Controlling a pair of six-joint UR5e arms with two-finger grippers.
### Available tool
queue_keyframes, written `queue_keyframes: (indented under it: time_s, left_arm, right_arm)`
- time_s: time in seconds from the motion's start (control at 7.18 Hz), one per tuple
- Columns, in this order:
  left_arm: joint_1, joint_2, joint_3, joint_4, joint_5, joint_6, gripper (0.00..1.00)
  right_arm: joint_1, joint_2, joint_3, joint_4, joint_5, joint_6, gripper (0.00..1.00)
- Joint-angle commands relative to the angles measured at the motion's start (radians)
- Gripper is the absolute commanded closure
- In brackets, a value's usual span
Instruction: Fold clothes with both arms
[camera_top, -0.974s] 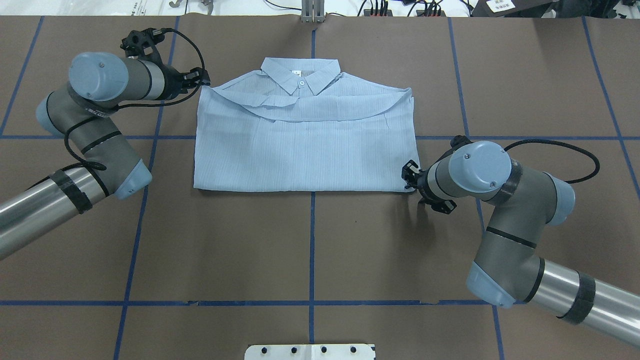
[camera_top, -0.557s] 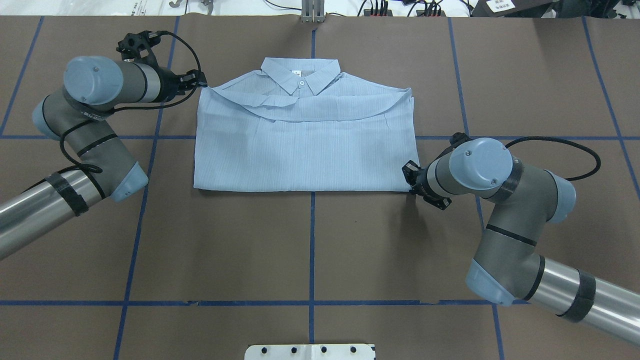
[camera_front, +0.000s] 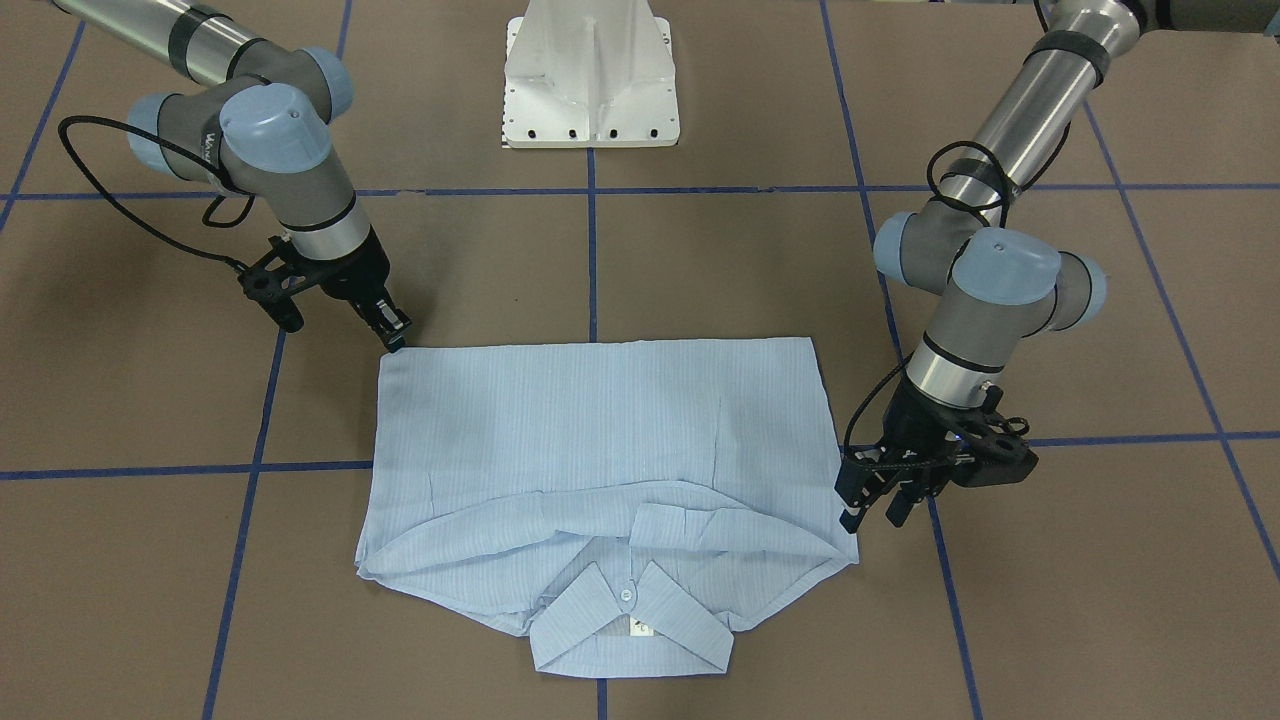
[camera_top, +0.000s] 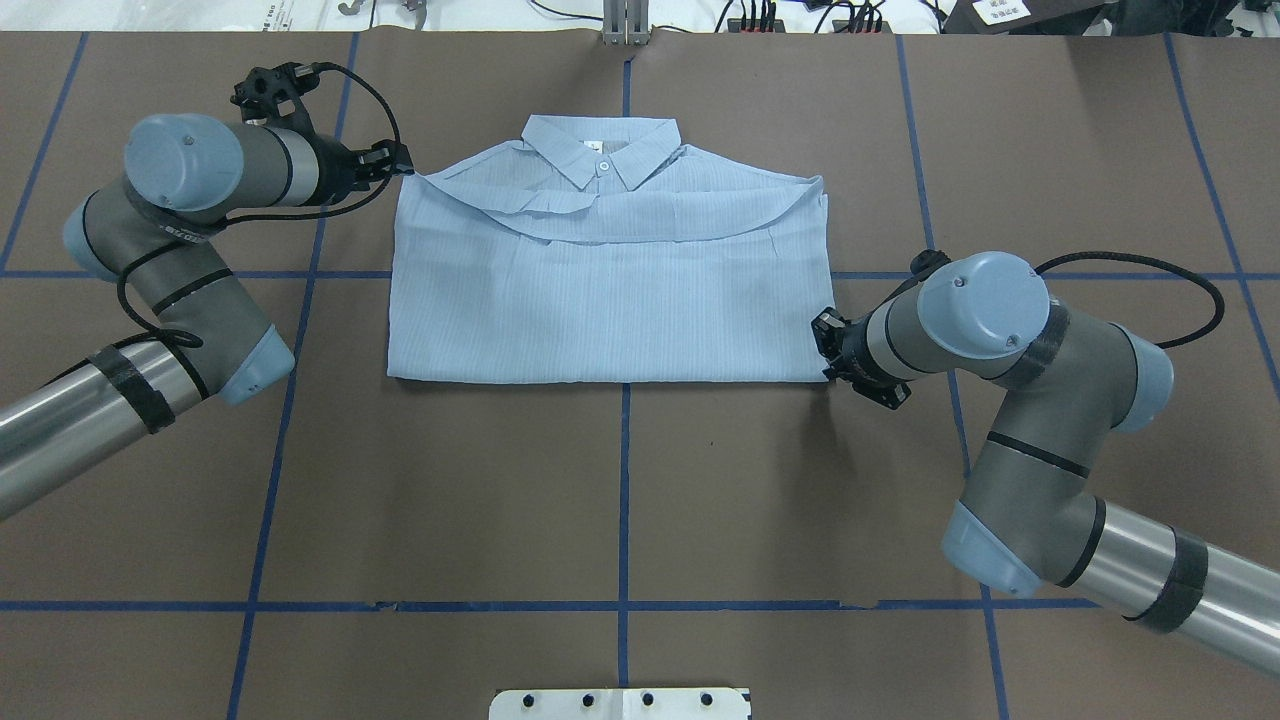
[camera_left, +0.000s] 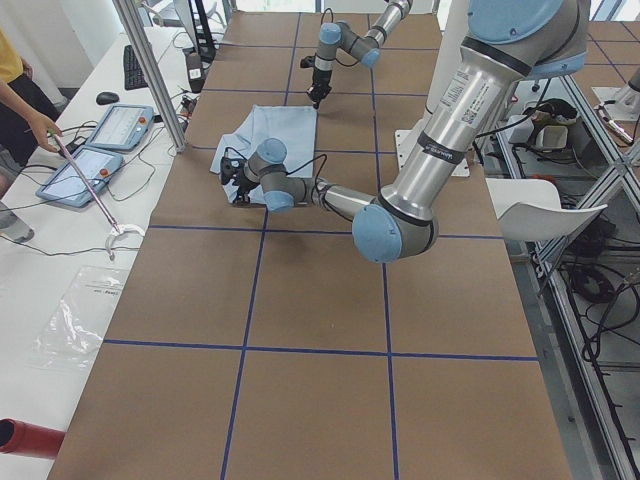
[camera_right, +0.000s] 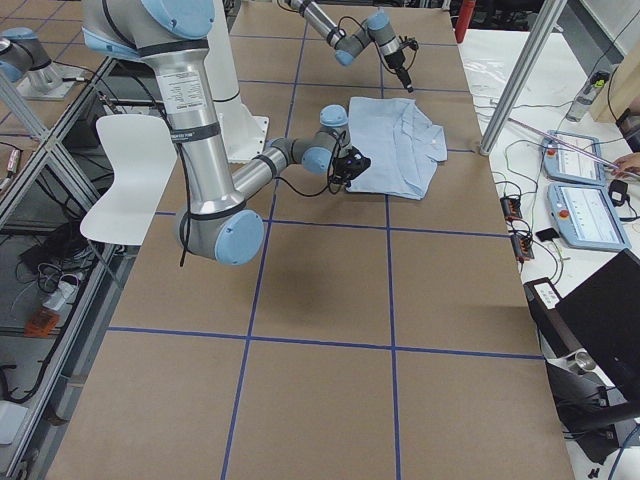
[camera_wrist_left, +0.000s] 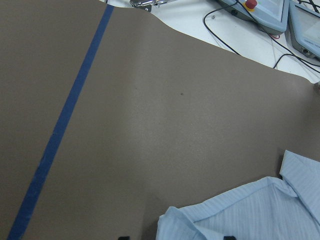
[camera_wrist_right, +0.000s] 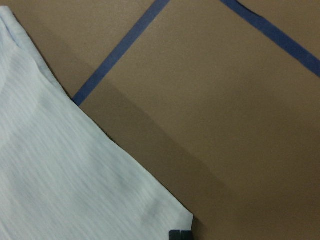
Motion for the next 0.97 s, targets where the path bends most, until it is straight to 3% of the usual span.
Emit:
queue_keyframes:
  time_s: [0.0, 0.28, 0.56, 0.84]
  left_arm:
    - [0.0, 0.0, 0.0, 0.0, 0.001, -0.001, 0.3]
    - [0.003, 0.0, 0.0, 0.0, 0.001, -0.005, 0.3]
    - [0.003, 0.0, -0.002, 0.0, 0.001, -0.005, 0.3]
    - [0.005, 0.002, -0.002, 0.0, 0.001, -0.002, 0.3]
  right_arm:
    - [-0.001, -0.003, -0.005, -0.001, -0.025, 0.015, 0.0]
    - [-0.004, -0.001, -0.015, -0.001, -0.028, 0.014, 0.0]
    - [-0.005, 0.005, -0.03, -0.001, -0.027, 0.014, 0.41]
    - [-0.007, 0.013, -0.044, -0.001, -0.025, 0.012, 0.63]
